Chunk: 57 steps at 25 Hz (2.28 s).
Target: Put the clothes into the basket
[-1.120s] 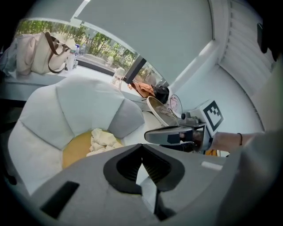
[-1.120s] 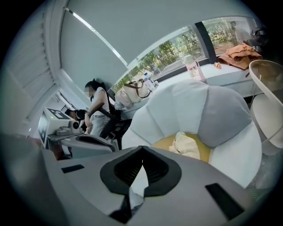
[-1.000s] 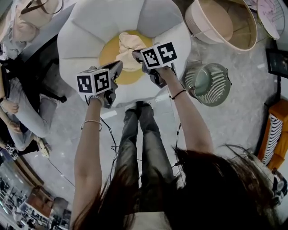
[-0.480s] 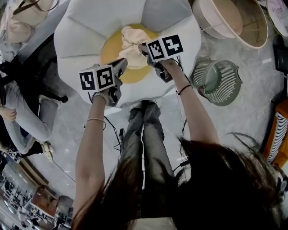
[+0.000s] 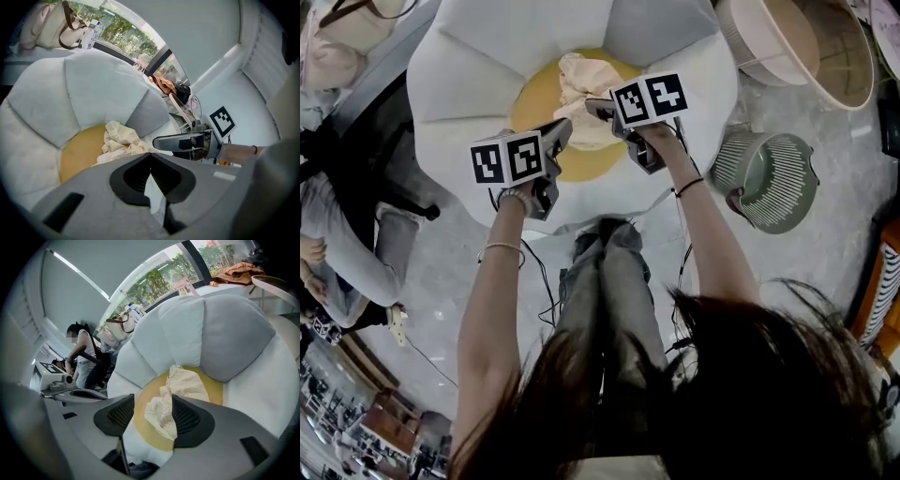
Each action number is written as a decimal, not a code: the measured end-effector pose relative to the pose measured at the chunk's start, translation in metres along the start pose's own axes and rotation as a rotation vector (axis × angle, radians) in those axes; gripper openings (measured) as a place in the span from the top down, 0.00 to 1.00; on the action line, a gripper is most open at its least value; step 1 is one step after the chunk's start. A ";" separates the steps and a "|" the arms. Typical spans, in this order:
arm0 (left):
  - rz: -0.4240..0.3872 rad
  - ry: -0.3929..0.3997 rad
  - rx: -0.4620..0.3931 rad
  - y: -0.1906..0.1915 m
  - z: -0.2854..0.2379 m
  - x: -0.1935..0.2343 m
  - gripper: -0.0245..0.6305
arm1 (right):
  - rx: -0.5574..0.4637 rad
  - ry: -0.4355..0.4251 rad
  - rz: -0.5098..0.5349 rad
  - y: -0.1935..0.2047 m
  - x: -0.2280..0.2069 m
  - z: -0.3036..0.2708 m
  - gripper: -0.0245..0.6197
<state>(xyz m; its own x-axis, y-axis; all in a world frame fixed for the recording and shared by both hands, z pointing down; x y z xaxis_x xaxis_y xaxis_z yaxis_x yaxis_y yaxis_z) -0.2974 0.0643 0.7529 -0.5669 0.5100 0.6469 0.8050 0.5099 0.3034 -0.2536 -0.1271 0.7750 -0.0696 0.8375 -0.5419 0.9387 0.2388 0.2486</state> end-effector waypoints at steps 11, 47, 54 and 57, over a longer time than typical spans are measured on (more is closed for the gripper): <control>0.023 -0.057 -0.047 0.008 -0.031 0.033 0.95 | 0.056 0.076 0.043 0.009 -0.040 -0.036 0.60; 0.063 -0.106 -0.123 0.028 -0.101 0.103 0.95 | 0.103 0.079 0.060 0.002 -0.098 -0.135 0.82; 0.120 -0.128 -0.102 0.038 -0.062 0.087 0.95 | 0.040 0.015 -0.045 0.009 -0.076 -0.096 0.85; 0.129 -0.128 -0.092 0.035 -0.045 0.075 0.95 | 0.036 0.004 -0.038 0.007 -0.056 -0.079 0.85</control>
<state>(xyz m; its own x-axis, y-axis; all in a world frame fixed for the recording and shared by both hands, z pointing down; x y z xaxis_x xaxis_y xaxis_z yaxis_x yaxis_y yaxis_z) -0.3034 0.0892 0.8433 -0.4706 0.6538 0.5924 0.8818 0.3718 0.2901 -0.2700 -0.1338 0.8705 -0.1071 0.8302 -0.5470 0.9468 0.2531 0.1988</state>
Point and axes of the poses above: the fingertips, and each gripper's own axes: z backward along the fingers, x to its left, y out of its underside, the point moved 10 cm from there along z, backward along the fingers, and after that the axes turned 10 degrees about x, right-handed, at the moved point
